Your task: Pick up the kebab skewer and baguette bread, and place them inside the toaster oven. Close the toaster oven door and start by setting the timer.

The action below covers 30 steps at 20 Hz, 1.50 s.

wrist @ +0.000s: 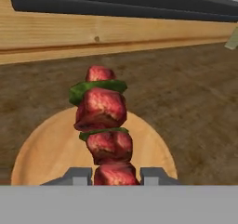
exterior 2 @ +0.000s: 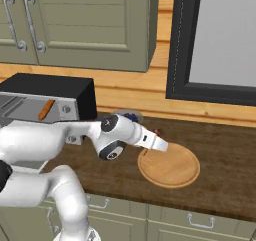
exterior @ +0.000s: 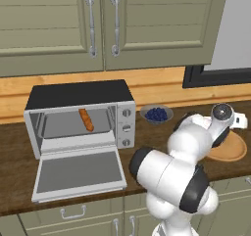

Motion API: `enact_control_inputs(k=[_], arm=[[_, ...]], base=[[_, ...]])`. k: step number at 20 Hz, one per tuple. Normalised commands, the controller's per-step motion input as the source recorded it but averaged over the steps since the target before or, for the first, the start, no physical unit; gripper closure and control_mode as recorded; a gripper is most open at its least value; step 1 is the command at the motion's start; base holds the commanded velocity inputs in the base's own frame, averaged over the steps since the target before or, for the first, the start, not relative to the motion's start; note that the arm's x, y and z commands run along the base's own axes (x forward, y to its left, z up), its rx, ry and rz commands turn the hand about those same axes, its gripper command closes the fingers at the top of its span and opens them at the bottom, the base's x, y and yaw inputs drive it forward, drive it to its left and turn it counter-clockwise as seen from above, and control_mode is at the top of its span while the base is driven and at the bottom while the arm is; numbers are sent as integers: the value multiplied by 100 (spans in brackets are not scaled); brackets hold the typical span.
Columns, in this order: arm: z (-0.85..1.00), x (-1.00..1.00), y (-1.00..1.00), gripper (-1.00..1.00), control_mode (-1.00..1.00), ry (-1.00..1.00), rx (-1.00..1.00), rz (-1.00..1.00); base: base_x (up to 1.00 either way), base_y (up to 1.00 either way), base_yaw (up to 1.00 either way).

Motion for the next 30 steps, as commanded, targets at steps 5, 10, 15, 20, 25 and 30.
enact_control_inputs(k=[5,10,15,20,25,30], arm=[[41,-42,54,100,-100,3,0,0],[6,-69,90,100,-100,0,0,3],[27,-46,95,100,-100,5,2,4],[17,-13,96,100,-100,5,7,11],[2,-17,99,100,-100,1,7,10],[0,-16,91,100,-100,1,10,14]], base=[[0,0,0],[0,0,0],[0,0,0],[0,0,0],[0,0,0],[0,0,0]])
